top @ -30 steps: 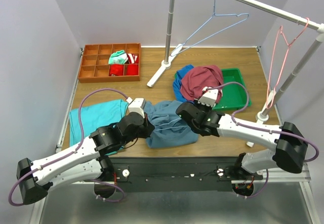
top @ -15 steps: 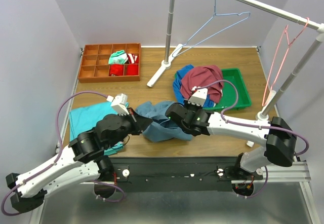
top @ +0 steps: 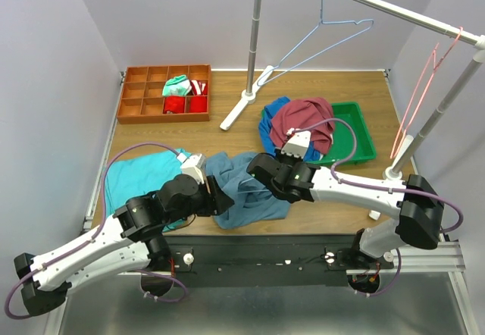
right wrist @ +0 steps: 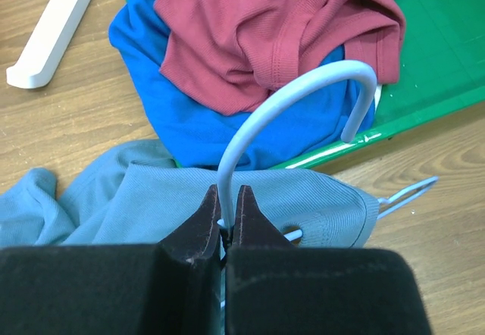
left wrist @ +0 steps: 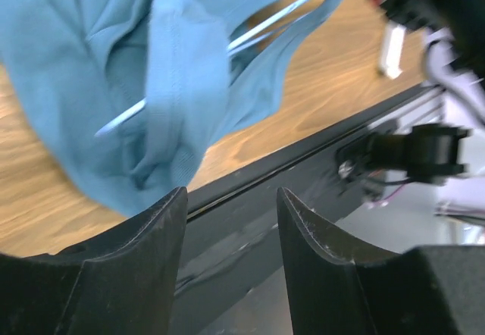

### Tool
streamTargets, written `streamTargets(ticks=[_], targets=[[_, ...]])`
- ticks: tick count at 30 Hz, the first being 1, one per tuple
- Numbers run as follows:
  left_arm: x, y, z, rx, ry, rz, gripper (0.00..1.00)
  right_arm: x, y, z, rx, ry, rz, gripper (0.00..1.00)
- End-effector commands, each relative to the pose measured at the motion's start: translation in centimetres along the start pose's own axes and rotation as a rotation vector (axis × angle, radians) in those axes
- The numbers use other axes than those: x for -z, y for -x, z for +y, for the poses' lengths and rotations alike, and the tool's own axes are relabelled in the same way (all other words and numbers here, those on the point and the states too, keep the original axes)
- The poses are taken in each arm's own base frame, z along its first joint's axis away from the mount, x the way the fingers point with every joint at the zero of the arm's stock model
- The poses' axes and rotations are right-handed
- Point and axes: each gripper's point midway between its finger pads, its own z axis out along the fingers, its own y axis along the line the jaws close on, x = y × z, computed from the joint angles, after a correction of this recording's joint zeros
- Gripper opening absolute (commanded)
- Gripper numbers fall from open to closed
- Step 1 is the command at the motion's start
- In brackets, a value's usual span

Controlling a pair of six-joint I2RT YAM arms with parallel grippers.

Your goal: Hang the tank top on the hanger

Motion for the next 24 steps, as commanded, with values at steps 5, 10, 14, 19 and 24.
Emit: streamTargets(ticks=[5,10,14,19,24], targets=[[2.3,4.7,-0.1,-0.160,0.117,-0.120,0.54,0.8,1.5,2.7,-0.081,0.061,0.012,0.01],[2.7,8.0,-1.7,-0.315,0.147,-0.184,0.54,1.9,3.2,3.8,-0.030,0.106,0.029,0.01],[3.5,10.5,-4.1,-0.466,0.111,-0.225,0.54,2.8,5.6,4.7,0.033,0.141,0.015,0.01],[3.5,11.0,-6.0,-0.577,0.042,-0.219,0.50,3.1,6.3,4.1,0.127,0.111,0.032,0.01],[3.3,10.7,-7.3,-0.662,-0.027,-0.197,0.50,3.5,6.3,3.6,0.170,0.106,0.061,0.01]])
